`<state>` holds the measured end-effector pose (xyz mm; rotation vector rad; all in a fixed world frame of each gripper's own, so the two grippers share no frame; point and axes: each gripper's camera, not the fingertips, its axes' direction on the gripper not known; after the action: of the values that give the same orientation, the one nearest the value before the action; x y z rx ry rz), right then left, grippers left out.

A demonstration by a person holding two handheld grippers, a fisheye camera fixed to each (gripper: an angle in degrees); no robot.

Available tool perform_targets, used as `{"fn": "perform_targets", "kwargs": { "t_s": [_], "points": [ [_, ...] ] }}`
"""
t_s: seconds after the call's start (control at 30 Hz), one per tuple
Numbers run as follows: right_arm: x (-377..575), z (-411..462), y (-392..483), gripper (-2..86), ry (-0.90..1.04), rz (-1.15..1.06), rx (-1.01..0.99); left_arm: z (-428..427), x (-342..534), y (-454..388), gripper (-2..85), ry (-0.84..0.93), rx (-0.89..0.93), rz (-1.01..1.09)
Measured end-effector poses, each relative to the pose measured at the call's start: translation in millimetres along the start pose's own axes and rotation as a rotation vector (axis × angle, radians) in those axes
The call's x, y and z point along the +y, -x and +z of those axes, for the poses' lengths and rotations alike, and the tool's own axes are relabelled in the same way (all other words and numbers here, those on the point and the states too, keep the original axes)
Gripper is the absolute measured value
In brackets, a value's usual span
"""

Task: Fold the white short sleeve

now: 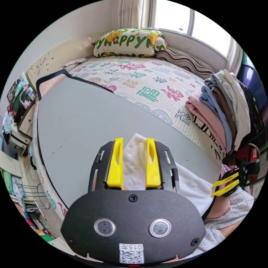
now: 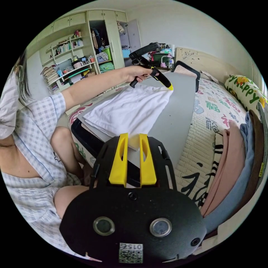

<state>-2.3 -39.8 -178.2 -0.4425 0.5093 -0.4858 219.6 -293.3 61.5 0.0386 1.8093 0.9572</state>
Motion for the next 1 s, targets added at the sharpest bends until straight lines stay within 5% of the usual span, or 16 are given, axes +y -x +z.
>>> {"fn": "perform_targets", "kwargs": {
  "t_s": [0.27,0.7,1.0],
  "points": [
    [29,0,7,-0.9,-0.035,-0.059,0.009,14,-13,8,0.5,-0.008,0.081,-0.043],
    [40,-11,26,7.6,-0.080,-0.144,0.105,32,-2,41,-0.2,-0.063,0.190,-0.221],
    [46,0,42,-0.4,-0.045,-0.174,0.172,29,3,43,0.0,-0.068,0.153,-0.208]
  ]
}}
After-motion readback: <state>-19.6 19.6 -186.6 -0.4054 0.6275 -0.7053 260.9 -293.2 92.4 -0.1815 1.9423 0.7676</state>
